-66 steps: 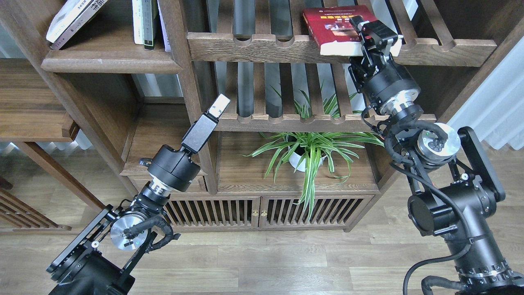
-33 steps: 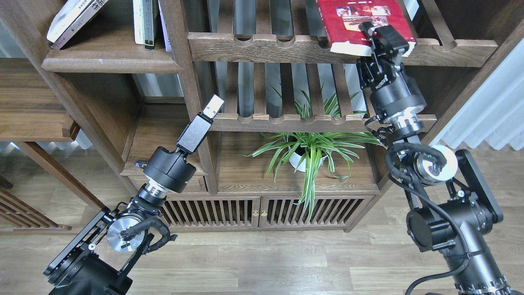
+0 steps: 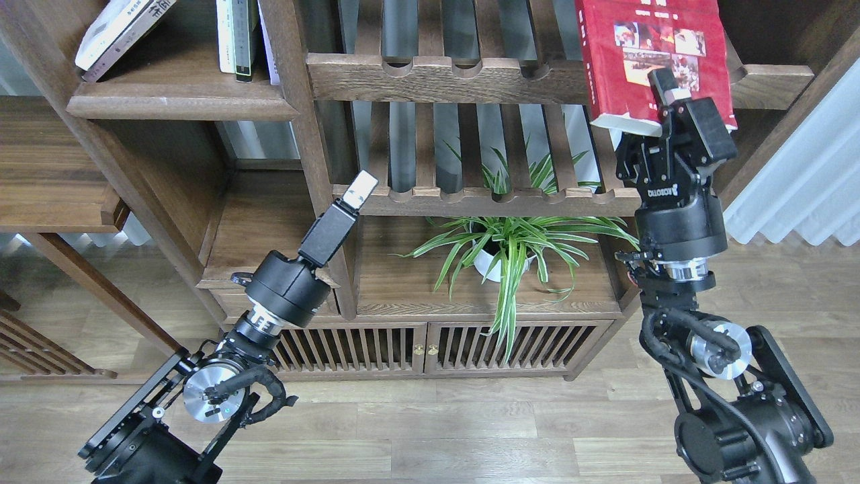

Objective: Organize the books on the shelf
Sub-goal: 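Pull the red book off the shelf and lower it with the right gripper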

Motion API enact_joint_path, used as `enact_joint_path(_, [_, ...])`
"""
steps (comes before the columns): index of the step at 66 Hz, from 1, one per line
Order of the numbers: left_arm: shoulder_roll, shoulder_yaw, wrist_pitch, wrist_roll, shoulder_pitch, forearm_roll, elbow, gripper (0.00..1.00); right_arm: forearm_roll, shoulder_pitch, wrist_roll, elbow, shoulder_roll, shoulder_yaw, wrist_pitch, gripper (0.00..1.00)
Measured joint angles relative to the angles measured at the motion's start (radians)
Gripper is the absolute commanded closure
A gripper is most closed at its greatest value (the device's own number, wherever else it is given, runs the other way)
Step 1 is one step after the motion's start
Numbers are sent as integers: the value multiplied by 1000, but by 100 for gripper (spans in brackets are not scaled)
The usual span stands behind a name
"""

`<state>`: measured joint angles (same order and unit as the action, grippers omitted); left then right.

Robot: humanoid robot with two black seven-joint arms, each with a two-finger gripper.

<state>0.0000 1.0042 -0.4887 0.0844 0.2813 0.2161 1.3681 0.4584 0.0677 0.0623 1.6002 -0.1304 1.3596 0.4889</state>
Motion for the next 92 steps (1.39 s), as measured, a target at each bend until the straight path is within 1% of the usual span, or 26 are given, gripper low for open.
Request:
enact_joint_path(28, [0,-4,0,-2,-6,2,-8,0,0,-87,-1,59,-2,-119,0,97])
enact_joint_path(50, [0,-10,0,-1,-8,-12,9,1,-11,-108,3,61,-8,-188,0,97])
enact_joint_path(62, [0,-30,0,0,-7,-45,11,2,-51,-125,12,61,-8,-249,0,96])
enact_joint_path(68, [0,-40,0,-1,-5,-61,11,3,-57,-137,13,53,-7,-258,0,96])
enact_joint_path(76, [0,-45,0,-1,-2,-76,11,9,-61,-154,23,37,-5,-262,0,96])
enact_joint_path(86, [0,-45,0,-2,5,-100,11,9,-83,-166,44,-4,-3,-263,0,95])
enact_joint_path(92, [0,-47,0,-2,7,-106,11,9,-99,-172,47,-37,-2,-263,0,95])
